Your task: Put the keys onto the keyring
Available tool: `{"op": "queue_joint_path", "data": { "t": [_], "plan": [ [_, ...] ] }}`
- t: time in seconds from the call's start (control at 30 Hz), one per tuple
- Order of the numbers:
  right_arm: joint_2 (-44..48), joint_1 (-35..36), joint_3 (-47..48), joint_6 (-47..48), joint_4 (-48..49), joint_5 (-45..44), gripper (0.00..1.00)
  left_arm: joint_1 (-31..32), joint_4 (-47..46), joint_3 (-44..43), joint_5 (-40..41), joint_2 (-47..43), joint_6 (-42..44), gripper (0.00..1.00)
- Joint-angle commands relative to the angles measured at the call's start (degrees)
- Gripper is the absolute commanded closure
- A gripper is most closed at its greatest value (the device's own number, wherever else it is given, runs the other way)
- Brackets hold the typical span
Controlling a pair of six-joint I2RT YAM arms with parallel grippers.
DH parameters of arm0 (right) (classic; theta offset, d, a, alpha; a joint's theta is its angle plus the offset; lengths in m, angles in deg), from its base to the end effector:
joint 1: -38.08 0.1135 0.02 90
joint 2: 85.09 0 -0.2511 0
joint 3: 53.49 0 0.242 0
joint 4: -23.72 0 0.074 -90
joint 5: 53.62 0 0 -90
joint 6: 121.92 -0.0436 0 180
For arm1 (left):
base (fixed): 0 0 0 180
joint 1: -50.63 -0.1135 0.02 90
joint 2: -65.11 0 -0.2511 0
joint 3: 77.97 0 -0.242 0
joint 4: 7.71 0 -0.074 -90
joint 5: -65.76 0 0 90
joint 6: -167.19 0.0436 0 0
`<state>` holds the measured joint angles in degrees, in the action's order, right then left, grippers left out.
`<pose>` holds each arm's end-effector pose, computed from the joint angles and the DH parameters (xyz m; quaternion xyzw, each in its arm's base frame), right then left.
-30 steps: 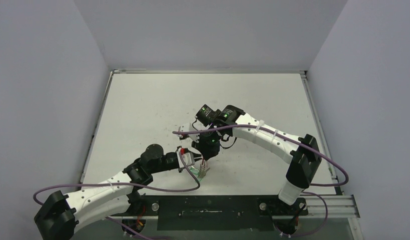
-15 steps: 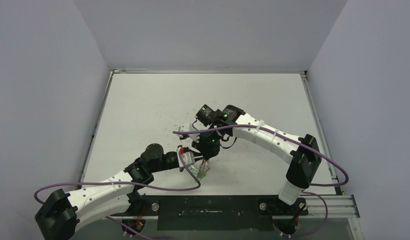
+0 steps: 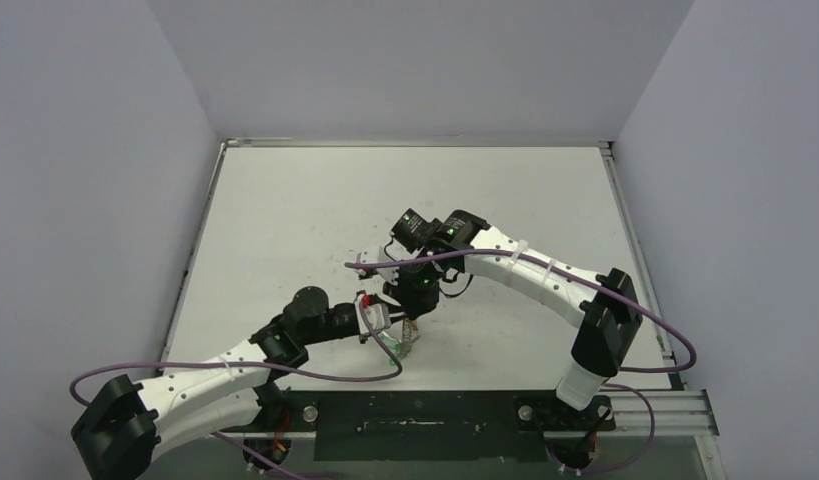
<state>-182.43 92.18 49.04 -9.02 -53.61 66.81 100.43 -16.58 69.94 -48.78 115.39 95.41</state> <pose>0.1740 0.2781 0.2782 -0.6253 0.7207 0.2900 0.0745 0.1163 -0.1657 0.2127 0.5306 0.5405 -0.3280 0.5646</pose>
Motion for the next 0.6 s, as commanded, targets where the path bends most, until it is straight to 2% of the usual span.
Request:
{"op": "queue_joint_path", "data": {
  "t": [0.0, 0.2, 0.37, 0.57],
  "plan": [
    [0.74, 0.58, 1.12, 0.13, 2.47, 0.15, 1.00, 0.12, -1.89, -0.41, -1.40, 0.82, 0.35, 0.85],
    [0.71, 0.42, 0.65, 0.13, 2.92, -0.26, 1.00, 0.12, -0.77, -0.63, -2.16, 2.16, 1.34, 1.00],
    [1.10, 0.00, -0.42, -0.57, 4.08, 0.00, 1.00, 0.13, -1.52, -0.03, -1.71, 0.92, 0.85, 1.00],
    [2.70, -1.21, -3.52, -1.96, 6.56, 1.12, 1.00, 0.13, -6.66, 3.11, 1.14, -2.41, -2.59, 1.00]
  ]
}}
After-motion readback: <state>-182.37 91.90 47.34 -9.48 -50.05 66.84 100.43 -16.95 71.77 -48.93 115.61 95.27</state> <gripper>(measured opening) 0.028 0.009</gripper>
